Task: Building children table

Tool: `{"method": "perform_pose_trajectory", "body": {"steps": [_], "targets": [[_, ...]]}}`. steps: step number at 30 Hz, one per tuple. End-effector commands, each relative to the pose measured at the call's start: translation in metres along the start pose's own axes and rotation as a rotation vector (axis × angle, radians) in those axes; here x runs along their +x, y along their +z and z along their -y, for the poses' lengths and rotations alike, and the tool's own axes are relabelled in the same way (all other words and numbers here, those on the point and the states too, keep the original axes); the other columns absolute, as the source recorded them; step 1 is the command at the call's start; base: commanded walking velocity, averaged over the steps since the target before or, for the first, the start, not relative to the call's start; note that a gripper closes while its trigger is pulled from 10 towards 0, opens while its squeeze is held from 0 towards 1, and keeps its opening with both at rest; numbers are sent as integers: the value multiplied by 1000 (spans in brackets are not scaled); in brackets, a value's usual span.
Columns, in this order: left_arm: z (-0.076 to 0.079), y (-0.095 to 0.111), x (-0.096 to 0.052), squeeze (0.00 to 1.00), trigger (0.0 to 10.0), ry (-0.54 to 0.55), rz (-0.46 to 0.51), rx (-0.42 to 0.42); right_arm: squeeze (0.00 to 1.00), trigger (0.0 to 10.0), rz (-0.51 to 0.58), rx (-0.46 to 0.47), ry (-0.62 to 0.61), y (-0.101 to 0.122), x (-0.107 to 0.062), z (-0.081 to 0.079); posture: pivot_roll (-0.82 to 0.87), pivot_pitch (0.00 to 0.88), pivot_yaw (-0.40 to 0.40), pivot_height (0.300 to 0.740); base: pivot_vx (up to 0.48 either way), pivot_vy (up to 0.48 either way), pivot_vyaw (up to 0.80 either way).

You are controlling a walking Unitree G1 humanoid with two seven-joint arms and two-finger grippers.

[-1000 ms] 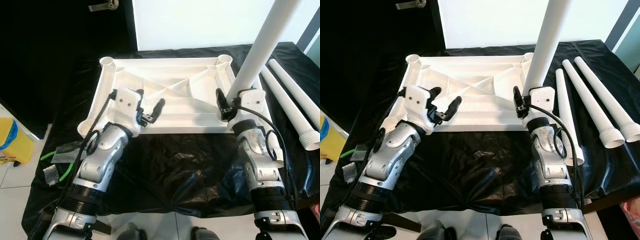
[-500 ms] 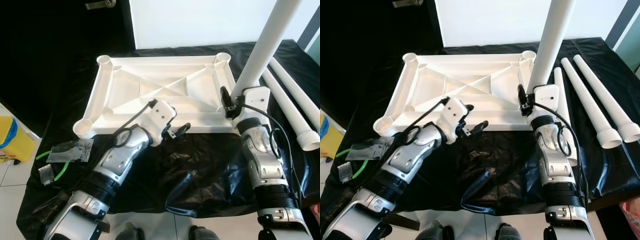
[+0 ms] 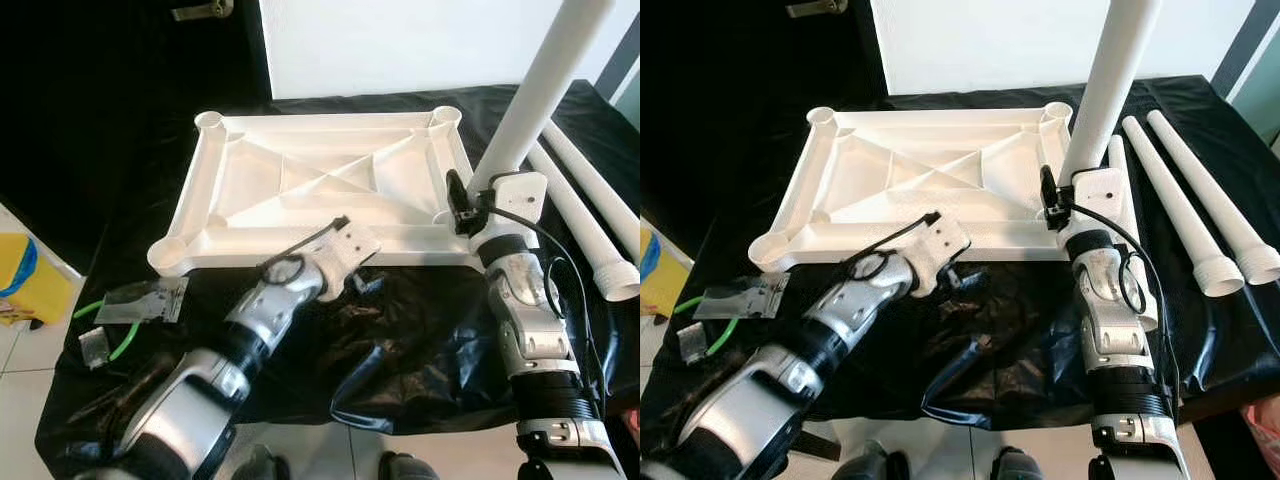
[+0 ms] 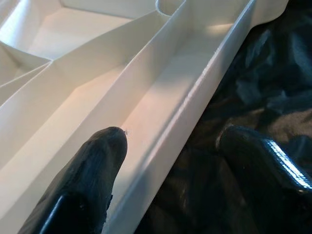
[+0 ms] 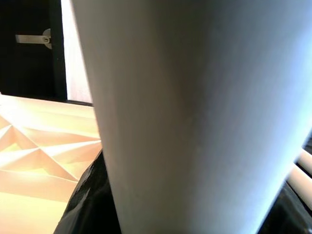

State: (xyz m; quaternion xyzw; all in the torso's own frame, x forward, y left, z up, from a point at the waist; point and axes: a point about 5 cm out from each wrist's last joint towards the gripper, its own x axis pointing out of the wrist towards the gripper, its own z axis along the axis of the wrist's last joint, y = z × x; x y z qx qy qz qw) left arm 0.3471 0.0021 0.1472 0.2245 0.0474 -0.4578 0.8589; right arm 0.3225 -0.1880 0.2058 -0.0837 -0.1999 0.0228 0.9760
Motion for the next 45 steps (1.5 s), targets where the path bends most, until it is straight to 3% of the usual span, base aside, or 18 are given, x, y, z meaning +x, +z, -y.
{"method": "perform_pose_trajectory", "body": {"steps": [1, 5, 10, 11, 12, 13, 17, 21, 25, 37, 39, 43, 45], "targets": [[-2, -8, 2, 0, 10000, 50, -39, -1, 0, 10000, 4, 4, -3, 1, -2, -1, -75, 118, 75, 740, 0, 0, 0], [-2, -8, 4, 0, 10000, 52, -51, 12, 0, 10000, 3, 4, -3, 1, -2, -1, -75, 119, 78, 740, 0, 0, 0], [1, -10, 10, 0, 10000, -22, -108, 48, 0, 10000, 1, 6, -6, 1, -2, -3, -78, 117, 83, 740, 0, 0, 0], [3, -10, 9, 0, 0, -76, -97, 44, 0, 10000, 2, 7, -7, 1, -3, -3, -81, 117, 90, 740, 0, 0, 0], [3, -10, 9, 0, 0, -76, -97, 44, 0, 10000, 2, 7, -7, 1, -3, -3, -81, 117, 90, 740, 0, 0, 0], [7, -12, 7, 0, 0, -168, -85, 38, 0, 10000, 2, 6, -12, 2, -4, -2, -82, 118, 95, 740, 0, 0, 0], [11, -18, -2, 0, 0, -308, -81, 62, 0, 10000, 0, 2, -21, 1, -6, 0, -84, 120, 100, 740, 0, 0, 0], [13, -21, -6, 0, 0, -354, -81, 80, 0, 10000, -1, 1, -23, 1, -6, 0, -83, 121, 101, 740, 0, 0, 0], [10, -36, -33, 0, 0, -514, -114, 120, 0, 10000, -6, 2, -27, 0, -8, 0, -80, 126, 105, 740, 0, 0, 0], [4, -59, -60, 0, 0, -542, -202, 102, 0, 10000, -16, 2, -27, -1, -9, 1, -75, 131, 100, 740, 0, 0, 0], [-6, -67, -76, 0, 0, -522, -276, 175, 0, 10000, -20, 0, -19, -1, -11, 1, -82, 132, 98, 740, 0, 0, 0], [-10, -70, -83, 0, 0, -511, -301, 207, 0, 10000, -23, 2, -13, -1, -11, 0, -82, 132, 98, 740, 0, 0, 0], [-22, -76, -91, 0, 0, -446, -344, 222, 0, 10000, -30, 6, -3, -2, -13, -1, -78, 133, 91, 740, 0, 0, 0]]}}
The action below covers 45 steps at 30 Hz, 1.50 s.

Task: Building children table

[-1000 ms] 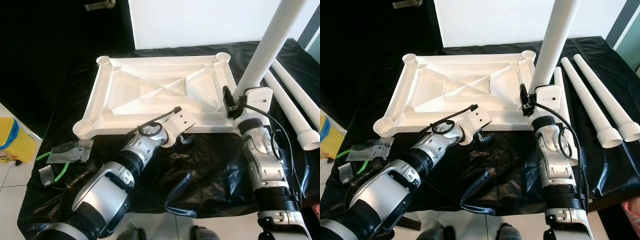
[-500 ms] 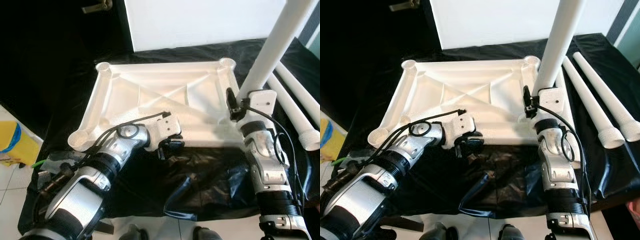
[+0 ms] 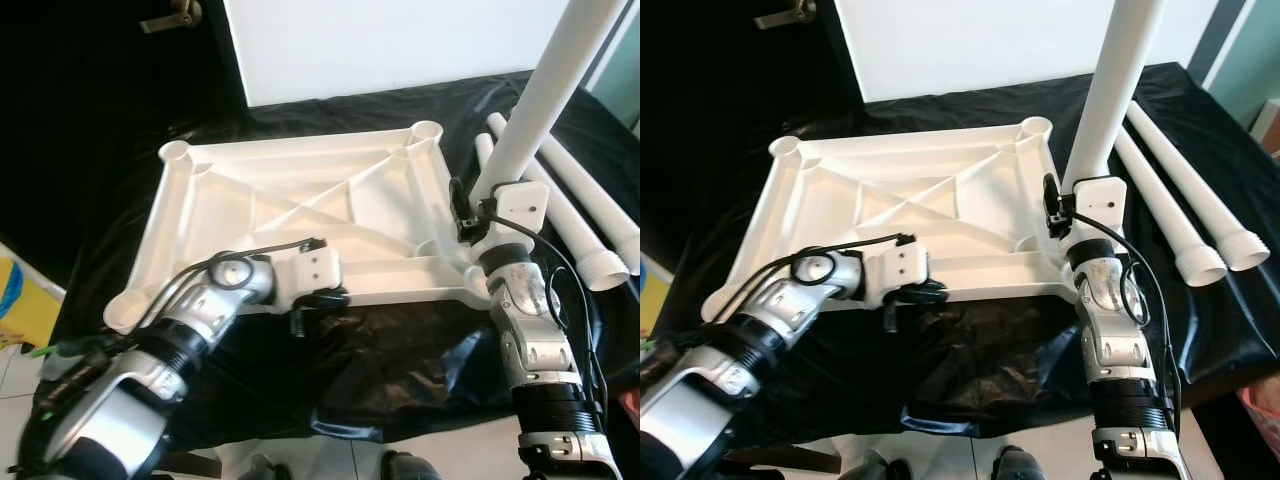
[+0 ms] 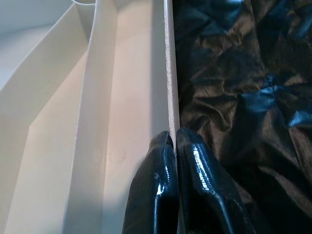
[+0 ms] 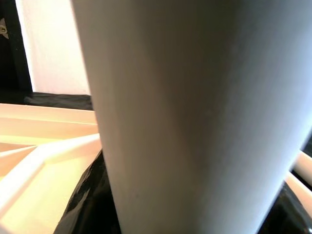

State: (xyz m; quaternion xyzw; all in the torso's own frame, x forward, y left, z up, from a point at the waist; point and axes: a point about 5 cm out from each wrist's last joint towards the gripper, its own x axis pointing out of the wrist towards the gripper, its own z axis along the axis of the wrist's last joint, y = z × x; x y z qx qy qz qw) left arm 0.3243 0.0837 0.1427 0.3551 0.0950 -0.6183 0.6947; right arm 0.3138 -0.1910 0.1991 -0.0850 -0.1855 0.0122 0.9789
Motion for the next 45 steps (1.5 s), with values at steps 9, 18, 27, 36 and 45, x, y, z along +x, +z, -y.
{"method": "perform_pose_trajectory", "body": {"steps": [9, 18, 27, 36, 45], "targets": [[-2, -54, -31, 0, 0, 80, -282, -71, 0, 10000, -5, 17, 46, 0, -2, -8, -77, 132, 78, 740, 0, 0, 0], [-8, -36, -39, 0, 10000, 106, -178, -77, 0, 10000, -32, 18, 79, -4, -1, -11, -78, 121, 66, 740, 0, 0, 0], [-12, 13, -31, 0, 10000, 216, 183, -130, 0, 10000, -50, 24, 62, -5, 0, -14, -79, 110, 68, 740, 0, 0, 0], [-2, 27, -20, 0, 10000, 366, 316, -193, 0, 10000, -45, 46, 120, -8, -7, -23, -76, 111, 64, 740, 0, 0, 0], [13, 47, -19, 0, 10000, 498, 505, -311, 0, 10000, -45, 52, 104, -10, -19, -17, -65, 136, 54, 740, 0, 0, 0]]}}
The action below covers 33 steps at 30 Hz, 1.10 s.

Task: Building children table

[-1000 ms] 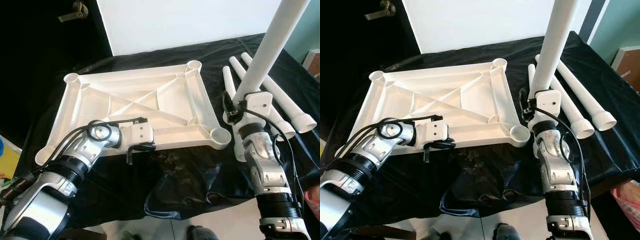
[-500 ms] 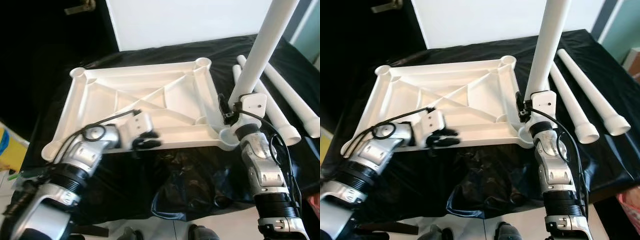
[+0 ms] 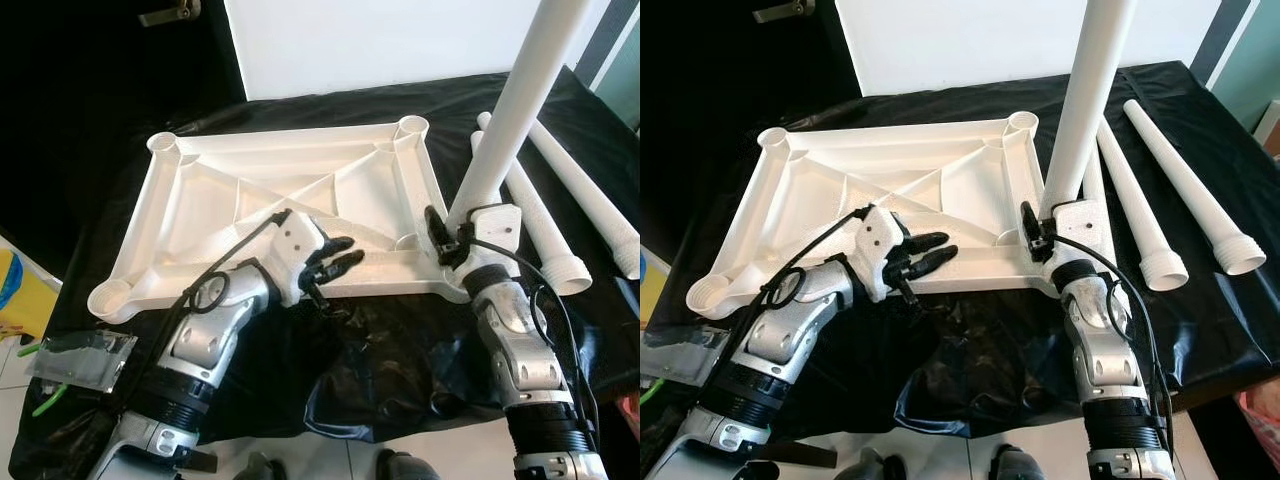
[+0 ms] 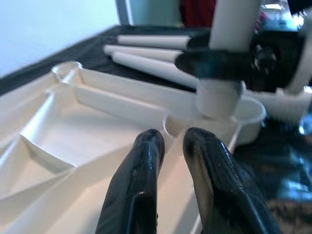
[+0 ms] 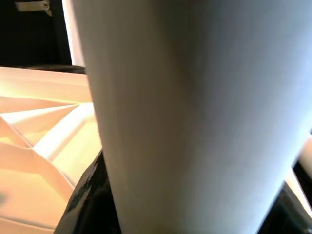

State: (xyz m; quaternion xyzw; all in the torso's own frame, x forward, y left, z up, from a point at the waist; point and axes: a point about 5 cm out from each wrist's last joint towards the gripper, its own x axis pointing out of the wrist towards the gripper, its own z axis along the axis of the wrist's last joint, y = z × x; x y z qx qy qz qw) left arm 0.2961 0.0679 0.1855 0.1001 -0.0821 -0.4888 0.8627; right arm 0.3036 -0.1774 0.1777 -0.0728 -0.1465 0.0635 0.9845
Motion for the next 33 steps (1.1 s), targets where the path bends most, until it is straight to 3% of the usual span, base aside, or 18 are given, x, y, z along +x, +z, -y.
{"method": "perform_pose_trajectory", "body": {"steps": [1, 5, 16, 33], "targets": [[1, -2, -3, 0, 10000, 28, -9, -16, 0, 10000, 25, 6, 2, 3, -3, -1, -65, 136, 54, 740, 0, 0, 0], [13, 2, -4, 0, 10000, 49, 37, -26, 0, 10000, 7, 13, -4, 0, -10, 3, -65, 143, 53, 740, 0, 0, 0], [22, 0, -1, 0, 10000, 32, 26, -37, 0, 10000, 7, 10, -21, 3, -13, 10, -76, 142, 50, 740, 0, 0, 0], [38, -1, -4, 0, 10000, -97, 5, -83, 0, 10000, -39, -19, 39, -7, -33, 8, -79, 145, 57, 740, 0, 0, 0]]}}
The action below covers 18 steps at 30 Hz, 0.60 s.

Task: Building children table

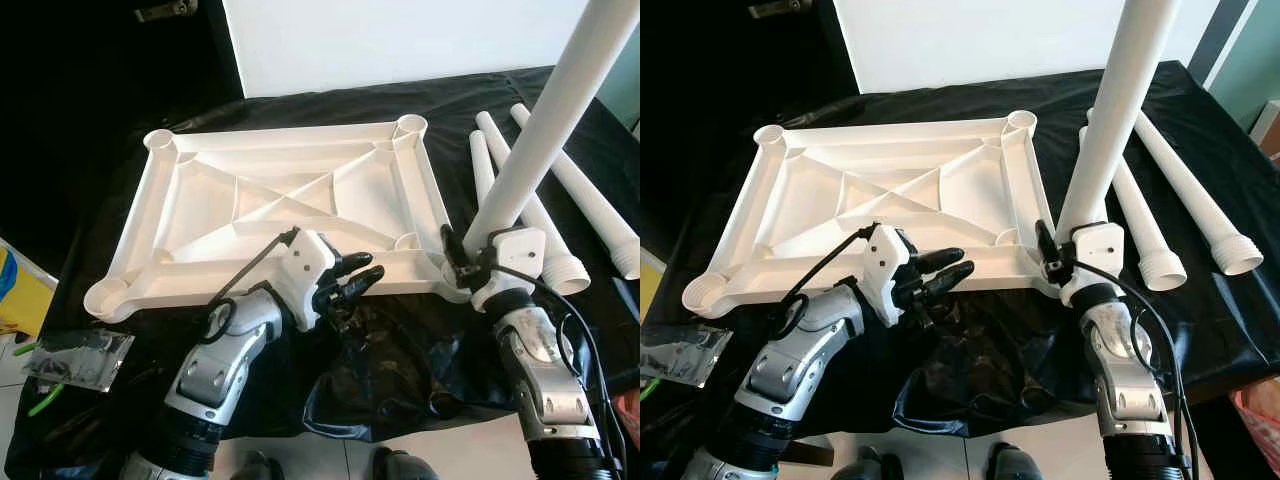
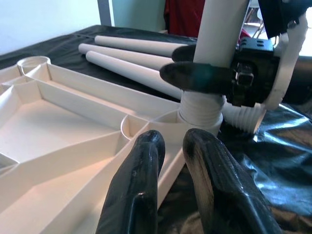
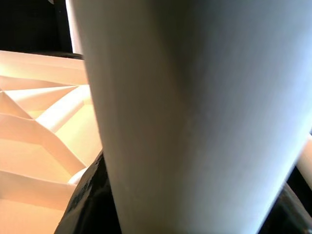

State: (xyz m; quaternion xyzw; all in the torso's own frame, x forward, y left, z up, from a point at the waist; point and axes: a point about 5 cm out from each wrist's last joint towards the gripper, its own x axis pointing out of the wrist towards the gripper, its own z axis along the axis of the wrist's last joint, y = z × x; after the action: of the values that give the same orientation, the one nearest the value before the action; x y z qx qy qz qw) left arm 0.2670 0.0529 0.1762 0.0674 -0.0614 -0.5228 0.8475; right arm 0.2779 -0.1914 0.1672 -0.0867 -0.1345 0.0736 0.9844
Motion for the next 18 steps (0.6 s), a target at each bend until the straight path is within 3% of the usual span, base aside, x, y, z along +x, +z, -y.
{"method": "perform_pose_trajectory", "body": {"steps": [1, 12, 18], "targets": [[5, 0, -1, 0, 10000, -27, -1, -1, 0, 10000, -16, 3, 15, -3, -4, -2, -79, 145, 57, 740, 0, 0, 0], [10, -3, 0, 0, 10000, -78, -36, 2, 0, 10000, -38, -9, 81, -14, -2, -7, -81, 141, 62, 740, 0, 0, 0], [12, -4, 2, 0, 10000, -88, -46, 11, 0, 10000, -78, 75, 75, -24, 0, -5, -77, 137, 62, 740, 0, 0, 0]]}}
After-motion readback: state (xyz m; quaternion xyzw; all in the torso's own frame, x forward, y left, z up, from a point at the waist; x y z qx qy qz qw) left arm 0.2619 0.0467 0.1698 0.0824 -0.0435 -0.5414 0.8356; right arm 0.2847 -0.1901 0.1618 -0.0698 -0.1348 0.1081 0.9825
